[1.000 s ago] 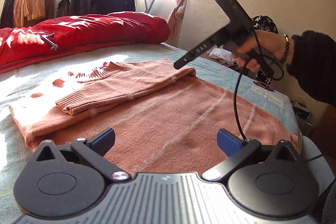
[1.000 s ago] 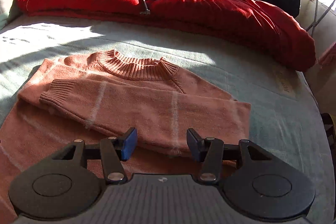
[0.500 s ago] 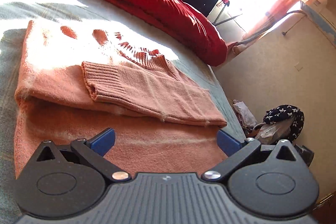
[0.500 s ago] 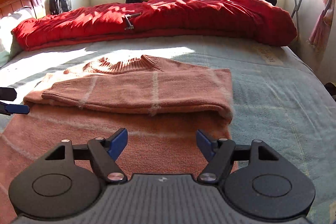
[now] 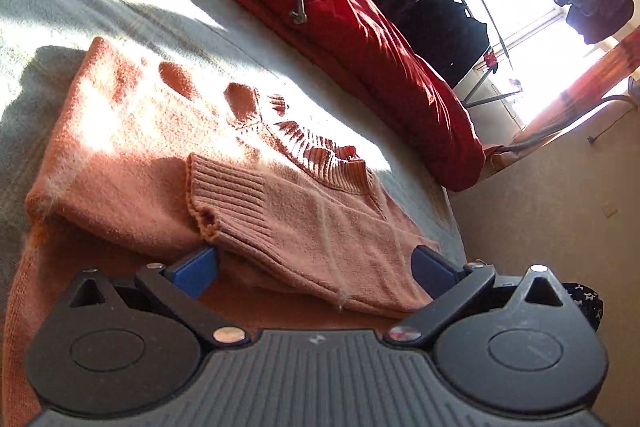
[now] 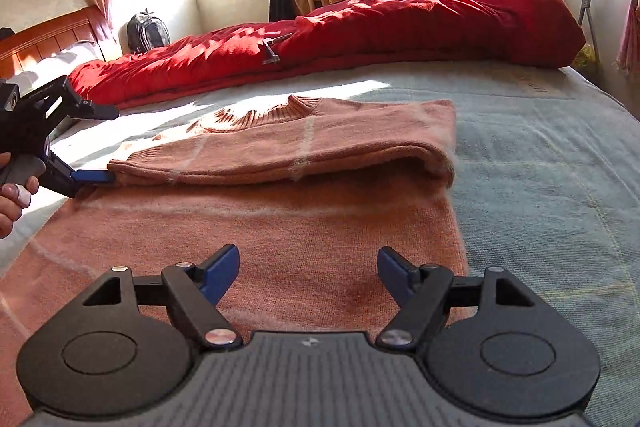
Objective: Fold clothes
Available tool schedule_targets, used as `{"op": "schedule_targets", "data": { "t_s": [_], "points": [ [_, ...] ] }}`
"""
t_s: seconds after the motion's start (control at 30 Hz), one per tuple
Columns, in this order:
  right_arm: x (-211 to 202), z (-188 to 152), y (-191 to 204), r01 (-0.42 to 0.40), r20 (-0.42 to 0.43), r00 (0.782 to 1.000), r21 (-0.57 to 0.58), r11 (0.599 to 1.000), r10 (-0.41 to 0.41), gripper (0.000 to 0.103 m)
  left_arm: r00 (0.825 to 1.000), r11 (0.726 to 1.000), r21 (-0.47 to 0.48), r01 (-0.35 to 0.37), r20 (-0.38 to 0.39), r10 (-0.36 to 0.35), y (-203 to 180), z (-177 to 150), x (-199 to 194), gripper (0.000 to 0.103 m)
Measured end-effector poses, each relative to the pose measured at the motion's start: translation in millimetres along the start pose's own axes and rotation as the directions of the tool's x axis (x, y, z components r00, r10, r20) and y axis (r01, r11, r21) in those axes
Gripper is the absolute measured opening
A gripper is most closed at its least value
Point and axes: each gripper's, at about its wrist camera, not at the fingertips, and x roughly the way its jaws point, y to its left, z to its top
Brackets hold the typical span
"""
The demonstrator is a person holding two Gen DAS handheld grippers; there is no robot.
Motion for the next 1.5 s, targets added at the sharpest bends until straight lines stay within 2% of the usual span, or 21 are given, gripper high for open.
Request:
{"op": "schedule_targets", "data": {
  "t_s": [0.1, 0.17, 0.27, 0.37, 0.47, 0.57, 0.67, 0.7, 0.8, 0.9, 0.97, 1.03, 1.07, 1.23, 1.37, 1.43, 1.47, 1.5],
  "points": [
    [-0.9, -1.0, -1.1, 0.036, 0.010, 0.999, -0.018, 0.999, -0.036, 0.080, 0.998, 0.999, 0.040, -0.022, 0.052, 0.020, -5.9, 7.9, -11.8, 0.101],
    [-0.1, -1.7, -2.3, 0.029, 0.010, 1.000, -0.012, 1.000, -0.029, 0.080, 0.995, 0.997, 0.066, -0.036, 0.091, 0.030, -8.9, 16.1, -15.9, 0.102],
    [3.4, -3.4, -4.8, 0.000, -0.001, 1.000, 0.009, 1.000, 0.000, 0.080, 0.995, 0.995, 0.050, -0.090, 0.040, 0.088, 1.2, 27.7, 5.7, 0.101],
    [3.8, -3.4, -5.6, -0.005, -0.002, 1.000, 0.009, 1.000, 0.005, 0.080, 0.986, 0.985, 0.043, -0.167, -0.017, 0.167, 16.5, 28.7, 29.5, 0.101],
    [2.7, -3.0, -7.0, -0.012, 0.002, 1.000, 0.013, 1.000, 0.012, 0.080, 0.986, 0.983, 0.071, -0.168, -0.004, 0.169, 14.9, 27.3, 36.1, 0.101],
    [3.8, -3.0, -9.7, -0.025, 0.003, 1.000, 0.028, 0.999, 0.025, 0.080, 0.991, 0.987, 0.090, -0.132, 0.002, 0.133, 7.3, 36.3, 44.3, 0.099],
    [4.3, -2.6, -9.9, -0.028, 0.005, 1.000, 0.028, 0.999, 0.028, 0.080, 0.993, 0.988, 0.112, -0.109, -0.025, 0.112, 5.4, 43.3, 57.0, 0.099],
    [4.2, -2.6, -9.9, -0.029, 0.005, 1.000, 0.027, 0.999, 0.029, 0.080, 0.991, 0.986, 0.116, -0.121, -0.041, 0.127, 7.5, 42.7, 61.0, 0.096],
    [3.3, -2.1, -10.5, -0.032, 0.007, 0.999, 0.024, 0.999, 0.032, 0.080, 0.991, 0.978, 0.162, -0.130, -0.020, 0.135, 10.4, 33.8, 56.8, 0.086],
    [1.3, -1.5, -12.0, -0.038, 0.013, 0.999, 0.030, 0.999, 0.038, 0.080, 0.978, 0.951, 0.231, -0.205, 0.012, 0.208, 6.5, 27.0, 52.5, 0.055],
    [0.1, -1.2, -12.3, -0.044, 0.017, 0.999, 0.035, 0.998, 0.043, 0.080, 0.972, 0.935, 0.271, -0.228, 0.012, 0.234, -0.3, 27.5, 53.9, 0.046],
    [-0.3, -0.9, -11.6, -0.042, 0.019, 0.999, 0.033, 0.999, 0.042, 0.080, 0.972, 0.927, 0.302, -0.224, 0.005, 0.234, -10.5, 30.1, 56.1, 0.030],
    [-0.3, -1.0, -11.3, -0.042, 0.019, 0.999, 0.031, 0.999, 0.042, 0.080, 0.973, 0.922, 0.319, -0.220, 0.007, 0.230, -16.4, 31.3, 56.8, 0.028],
    [-0.8, -1.4, -11.3, -0.042, 0.021, 0.999, 0.026, 0.999, 0.042, 0.080, 0.979, 0.887, 0.418, -0.197, 0.047, 0.196, -51.6, 39.0, 53.0, 0.027],
    [-3.6, -0.4, -12.5, -0.044, 0.029, 0.999, 0.028, 0.999, 0.043, 0.080, 0.970, 0.878, 0.415, -0.239, 0.065, 0.233, -46.5, 44.0, 50.3, 0.029],
    [-5.1, -0.2, -13.4, -0.045, 0.031, 0.999, 0.029, 0.999, 0.044, 0.080, 0.954, 0.877, 0.379, -0.296, 0.063, 0.294, -32.6, 48.0, 53.4, 0.044],
    [-6.0, 0.2, -13.9, -0.044, 0.034, 0.998, 0.031, 0.999, 0.043, 0.080, 0.938, 0.864, 0.371, -0.340, 0.072, 0.338, -26.9, 49.3, 54.1, 0.046],
    [-7.0, 0.7, -14.1, -0.045, 0.036, 0.998, 0.031, 0.999, 0.044, 0.080, 0.917, 0.845, 0.363, -0.392, 0.088, 0.388, -21.7, 50.3, 54.3, 0.044]
  ]
}}
